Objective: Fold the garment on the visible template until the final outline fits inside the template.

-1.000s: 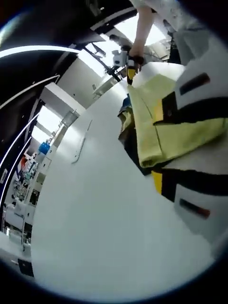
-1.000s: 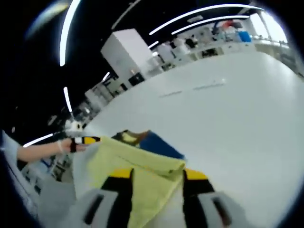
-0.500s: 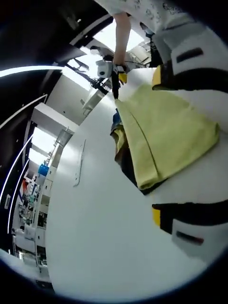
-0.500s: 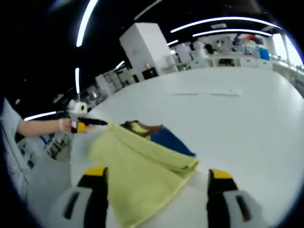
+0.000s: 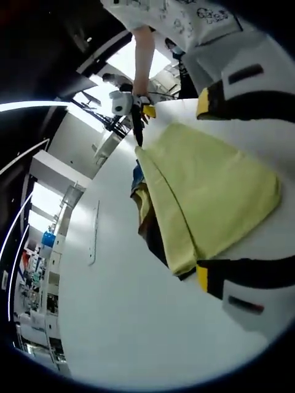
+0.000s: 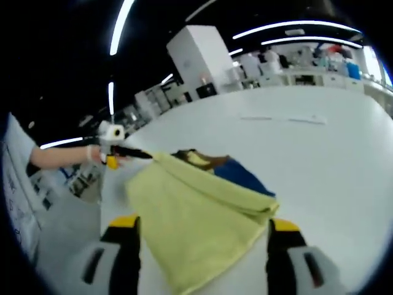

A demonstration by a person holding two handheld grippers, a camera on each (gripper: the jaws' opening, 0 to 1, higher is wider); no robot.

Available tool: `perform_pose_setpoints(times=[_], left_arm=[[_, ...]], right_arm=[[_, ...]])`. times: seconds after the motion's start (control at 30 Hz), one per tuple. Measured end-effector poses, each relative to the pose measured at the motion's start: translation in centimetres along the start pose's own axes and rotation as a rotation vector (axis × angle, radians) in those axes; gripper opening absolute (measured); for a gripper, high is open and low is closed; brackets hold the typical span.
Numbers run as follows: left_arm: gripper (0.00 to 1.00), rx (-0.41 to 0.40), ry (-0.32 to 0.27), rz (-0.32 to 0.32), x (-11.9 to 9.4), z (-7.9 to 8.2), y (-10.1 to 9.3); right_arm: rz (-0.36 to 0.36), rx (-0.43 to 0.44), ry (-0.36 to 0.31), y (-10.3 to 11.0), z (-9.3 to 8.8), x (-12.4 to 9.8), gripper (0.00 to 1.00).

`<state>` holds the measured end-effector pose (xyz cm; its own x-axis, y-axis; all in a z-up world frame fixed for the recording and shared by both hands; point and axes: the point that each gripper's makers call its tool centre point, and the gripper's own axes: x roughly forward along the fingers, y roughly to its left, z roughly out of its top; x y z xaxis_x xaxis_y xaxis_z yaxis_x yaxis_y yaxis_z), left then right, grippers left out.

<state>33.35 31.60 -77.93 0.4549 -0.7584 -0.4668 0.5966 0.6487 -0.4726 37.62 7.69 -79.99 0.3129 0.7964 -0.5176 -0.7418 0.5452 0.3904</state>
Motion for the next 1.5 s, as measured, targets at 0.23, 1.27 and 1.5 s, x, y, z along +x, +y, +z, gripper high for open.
perform_pose_setpoints(times=[0.23, 1.27, 1.5], left_arm=[[0.89, -0.006, 0.021, -0.012, 0.5, -0.4, -0.2], [0.90, -0.050, -0.064, 0.027, 2.1, 2.9, 5.8], [0.90, -0.041, -0.072, 0.033, 1.5, 2.9, 5.0]], right_arm=[[0.021, 0.007, 0.011, 0.1, -0.3, 0.7, 0.83], [-0.050, 0.056, -0.035, -2.6, 1.9, 2.3, 0.79], [-0.055, 0.054, -0.043, -2.4, 1.9, 1.7, 0.78]])
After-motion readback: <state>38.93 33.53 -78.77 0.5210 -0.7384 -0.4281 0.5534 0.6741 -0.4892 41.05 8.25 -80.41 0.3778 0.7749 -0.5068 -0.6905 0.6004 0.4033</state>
